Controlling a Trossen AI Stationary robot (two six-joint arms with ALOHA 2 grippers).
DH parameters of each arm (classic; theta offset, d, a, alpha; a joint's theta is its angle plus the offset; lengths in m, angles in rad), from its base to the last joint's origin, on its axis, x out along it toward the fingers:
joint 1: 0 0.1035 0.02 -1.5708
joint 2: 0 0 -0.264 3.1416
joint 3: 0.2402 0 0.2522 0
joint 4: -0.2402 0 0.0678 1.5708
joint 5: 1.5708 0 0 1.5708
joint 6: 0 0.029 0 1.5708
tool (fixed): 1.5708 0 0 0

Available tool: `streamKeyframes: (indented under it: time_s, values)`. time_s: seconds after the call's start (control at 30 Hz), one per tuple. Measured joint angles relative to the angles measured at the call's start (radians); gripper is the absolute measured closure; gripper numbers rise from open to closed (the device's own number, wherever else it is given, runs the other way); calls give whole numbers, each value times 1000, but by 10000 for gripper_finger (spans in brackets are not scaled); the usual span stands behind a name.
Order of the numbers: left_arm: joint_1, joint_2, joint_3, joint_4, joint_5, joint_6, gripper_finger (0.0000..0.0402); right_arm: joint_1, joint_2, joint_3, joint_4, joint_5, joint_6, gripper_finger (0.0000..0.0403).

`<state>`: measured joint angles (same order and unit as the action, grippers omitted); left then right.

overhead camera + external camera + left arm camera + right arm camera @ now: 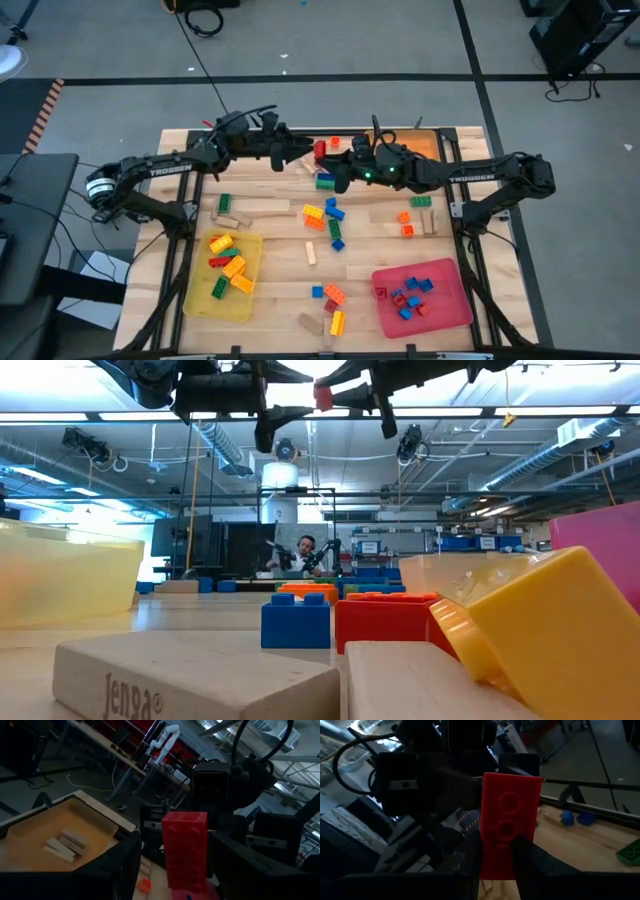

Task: Sort blocks by size
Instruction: Put the large red game piece into the yellow bin

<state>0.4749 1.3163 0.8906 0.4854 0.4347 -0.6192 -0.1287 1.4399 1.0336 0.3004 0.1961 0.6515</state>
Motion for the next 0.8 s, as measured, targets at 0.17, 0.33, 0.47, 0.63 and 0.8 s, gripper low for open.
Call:
streamKeyframes:
  time_s: [0.17,0.33,0.47,0.63,0.8]
  values:
    - [-21,0,0,6,-3,9,167,0,0,0,17,-24,-27,309]
    - [-41,-1,0,20,-10,11,167,0,0,0,20,-42,-46,309]
    - [-56,0,-1,35,-10,8,172,2,0,0,18,-44,-53,309]
    - [-62,0,-1,37,-10,6,186,2,0,0,13,-14,-39,309]
    - [-70,0,-1,37,-5,-10,190,2,0,0,19,-63,-49,309]
